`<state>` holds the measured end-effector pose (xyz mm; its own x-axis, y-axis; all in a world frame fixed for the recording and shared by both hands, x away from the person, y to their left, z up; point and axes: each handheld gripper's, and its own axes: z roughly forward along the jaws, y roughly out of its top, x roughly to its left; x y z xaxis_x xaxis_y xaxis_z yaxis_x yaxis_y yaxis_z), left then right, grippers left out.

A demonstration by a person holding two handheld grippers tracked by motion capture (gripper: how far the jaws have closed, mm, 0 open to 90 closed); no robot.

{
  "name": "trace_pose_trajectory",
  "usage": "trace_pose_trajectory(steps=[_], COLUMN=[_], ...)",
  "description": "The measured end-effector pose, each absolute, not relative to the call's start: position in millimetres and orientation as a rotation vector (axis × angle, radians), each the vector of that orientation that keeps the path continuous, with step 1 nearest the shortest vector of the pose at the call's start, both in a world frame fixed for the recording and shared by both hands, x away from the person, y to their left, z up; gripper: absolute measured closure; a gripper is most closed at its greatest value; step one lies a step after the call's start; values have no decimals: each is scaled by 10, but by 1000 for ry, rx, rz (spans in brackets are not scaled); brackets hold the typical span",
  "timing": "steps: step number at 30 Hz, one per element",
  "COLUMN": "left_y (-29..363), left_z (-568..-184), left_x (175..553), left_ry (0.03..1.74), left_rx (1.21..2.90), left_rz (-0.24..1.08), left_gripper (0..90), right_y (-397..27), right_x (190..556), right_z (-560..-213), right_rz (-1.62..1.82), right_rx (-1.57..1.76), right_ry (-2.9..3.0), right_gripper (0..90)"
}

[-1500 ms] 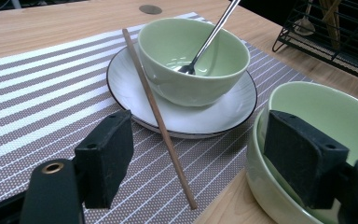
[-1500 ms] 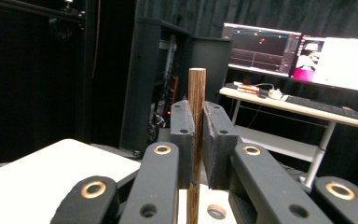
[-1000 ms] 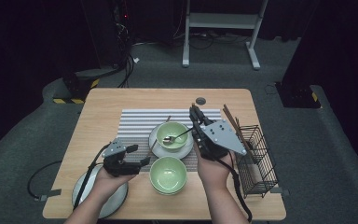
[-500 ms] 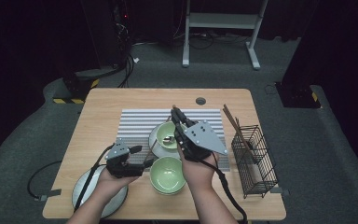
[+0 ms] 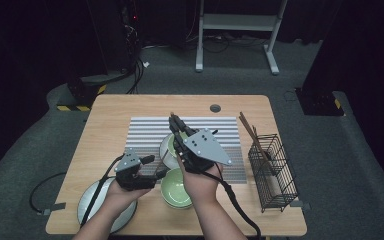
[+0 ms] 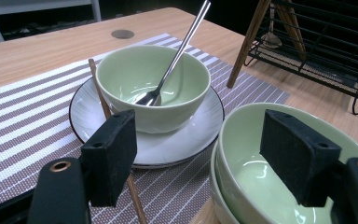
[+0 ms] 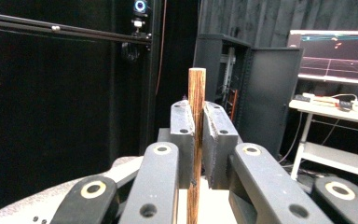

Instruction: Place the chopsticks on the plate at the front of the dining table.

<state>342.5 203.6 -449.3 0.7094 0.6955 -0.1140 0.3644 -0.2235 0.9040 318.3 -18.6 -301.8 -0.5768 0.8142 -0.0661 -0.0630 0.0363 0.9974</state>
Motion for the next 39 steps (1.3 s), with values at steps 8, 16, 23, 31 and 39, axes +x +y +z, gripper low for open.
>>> trace_pose_trajectory(steps=[8, 16, 23, 31, 39], left_y=[2017, 1984, 1960, 1954, 1950], left_z=[-4476, -4454, -4452, -4435, -4423], left_x=[3402, 3392, 3375, 3352, 3331], left_ry=[806, 792, 778, 759, 742], left_rx=[1817, 1782, 1773, 1756, 1751], left_rz=[384, 403, 442, 472, 496], left_gripper=[346, 438, 568, 667, 761], right_y=[-83, 9, 73, 118, 145], right_x=[3151, 3119, 3094, 3072, 3054], right_z=[-3023, -3063, -3080, -3079, -3075], right_rz=[1648, 1673, 1712, 1737, 1752], right_rx=[760, 748, 749, 749, 748], right_ry=[1642, 1668, 1679, 1689, 1690], right_gripper=[836, 836, 836, 836, 836])
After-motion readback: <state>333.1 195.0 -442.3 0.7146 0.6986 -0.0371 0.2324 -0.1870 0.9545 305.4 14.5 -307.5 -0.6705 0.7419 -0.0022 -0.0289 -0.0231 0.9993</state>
